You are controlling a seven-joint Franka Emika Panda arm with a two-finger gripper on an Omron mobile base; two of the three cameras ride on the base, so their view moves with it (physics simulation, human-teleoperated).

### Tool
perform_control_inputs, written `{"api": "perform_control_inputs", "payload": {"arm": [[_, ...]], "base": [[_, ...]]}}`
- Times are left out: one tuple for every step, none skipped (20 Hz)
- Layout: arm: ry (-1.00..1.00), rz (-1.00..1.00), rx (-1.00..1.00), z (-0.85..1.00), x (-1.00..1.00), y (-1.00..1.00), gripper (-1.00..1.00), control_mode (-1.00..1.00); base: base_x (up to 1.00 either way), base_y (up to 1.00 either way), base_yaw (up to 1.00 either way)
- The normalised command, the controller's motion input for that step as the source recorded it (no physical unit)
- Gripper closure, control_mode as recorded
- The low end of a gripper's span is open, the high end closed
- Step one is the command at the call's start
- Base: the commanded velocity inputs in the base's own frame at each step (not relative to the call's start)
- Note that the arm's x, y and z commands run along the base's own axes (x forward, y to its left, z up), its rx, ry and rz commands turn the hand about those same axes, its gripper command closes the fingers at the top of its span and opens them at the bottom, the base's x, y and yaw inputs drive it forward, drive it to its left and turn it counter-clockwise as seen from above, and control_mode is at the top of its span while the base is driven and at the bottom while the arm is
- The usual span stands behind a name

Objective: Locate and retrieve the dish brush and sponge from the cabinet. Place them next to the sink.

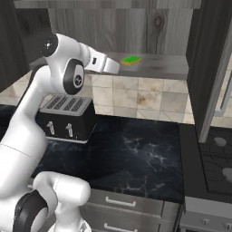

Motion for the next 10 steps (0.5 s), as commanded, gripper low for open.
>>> {"api": "perform_control_inputs", "payload": {"arm": [[-0.05, 0.1, 0.01, -0.06, 0.38, -0.08, -1.0, -1.0], [-0.04, 0.1, 0.0, -0.08, 0.38, -0.05, -1.0, -1.0], [-0.01, 0.08, 0.0, -0.06, 0.35, -0.04, -1.0, -1.0], [0.0, 0.06, 0.0, -0.04, 0.29, -0.08, -1.0, -1.0], [0.0, 0.06, 0.0, 0.0, 0.28, -0.07, -1.0, -1.0], [0.0, 0.05, 0.0, 0.0, 0.3, -0.05, -1.0, -1.0], [0.01, 0.04, 0.0, 0.0, 0.3, -0.08, -1.0, -1.0], [0.02, 0.05, 0.0, 0.0, 0.25, -0.11, -1.0, -1.0], [0.02, 0.0, 0.0, 0.0, 0.2, 0.0, -1.0, -1.0], [0.02, 0.0, 0.0, 0.0, 0.09, 0.0, -1.0, -1.0]], "base": [[0.0, 0.0, 0.0], [0.0, 0.0, 0.0], [0.0, 0.0, 0.0], [0.0, 0.0, 0.0], [0.0, 0.0, 0.0], [0.0, 0.0, 0.0], [0.0, 0.0, 0.0], [0.0, 0.0, 0.0], [0.0, 0.0, 0.0], [0.0, 0.0, 0.0]]}}
